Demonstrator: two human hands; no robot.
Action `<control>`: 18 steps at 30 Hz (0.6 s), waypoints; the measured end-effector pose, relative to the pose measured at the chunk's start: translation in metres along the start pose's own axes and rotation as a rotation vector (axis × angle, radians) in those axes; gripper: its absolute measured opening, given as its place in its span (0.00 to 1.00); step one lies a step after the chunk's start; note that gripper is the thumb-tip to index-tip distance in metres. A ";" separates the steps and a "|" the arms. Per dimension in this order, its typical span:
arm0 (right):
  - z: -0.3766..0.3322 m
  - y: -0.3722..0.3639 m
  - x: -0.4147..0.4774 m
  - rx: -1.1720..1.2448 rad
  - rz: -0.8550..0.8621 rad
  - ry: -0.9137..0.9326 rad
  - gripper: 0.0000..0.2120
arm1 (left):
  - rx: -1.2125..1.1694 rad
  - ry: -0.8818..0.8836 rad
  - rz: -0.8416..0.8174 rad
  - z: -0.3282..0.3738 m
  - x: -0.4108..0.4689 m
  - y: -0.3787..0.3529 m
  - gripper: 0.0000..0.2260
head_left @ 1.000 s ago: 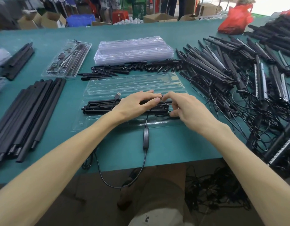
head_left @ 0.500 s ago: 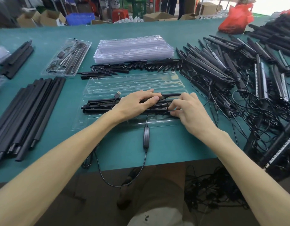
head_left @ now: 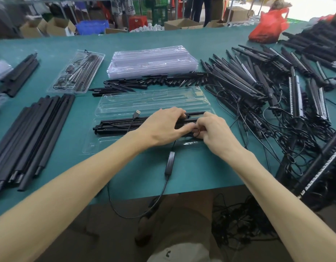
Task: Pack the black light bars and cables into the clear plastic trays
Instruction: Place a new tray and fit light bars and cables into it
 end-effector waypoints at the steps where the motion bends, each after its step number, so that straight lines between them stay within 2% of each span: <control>1: 0.001 0.001 -0.001 0.009 0.012 -0.004 0.09 | 0.042 0.011 0.013 0.004 0.001 -0.003 0.27; 5: 0.009 0.006 -0.005 0.051 0.045 -0.059 0.14 | 0.074 0.066 0.089 0.006 0.000 -0.012 0.30; 9: 0.013 0.004 -0.006 0.066 0.000 -0.095 0.13 | 0.029 0.079 0.132 0.004 0.000 -0.009 0.31; 12: 0.012 0.004 -0.005 0.086 -0.099 -0.071 0.12 | 0.028 0.087 0.145 0.002 0.002 -0.008 0.31; 15: 0.011 0.003 -0.005 0.115 -0.229 -0.053 0.17 | 0.022 0.087 0.141 0.000 0.003 -0.010 0.31; 18: 0.013 -0.002 -0.009 0.217 -0.396 -0.045 0.14 | 0.016 0.081 0.150 0.000 0.003 -0.010 0.31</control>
Point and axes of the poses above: each hand's wrist, its own x-axis towards the middle knuckle, its own y-axis out of the back of the hand, z = x × y, the point moved 10 cm from there along x, towards the middle knuckle, and after that the axes turned 8 degrees about -x, right-handed, at the moved point
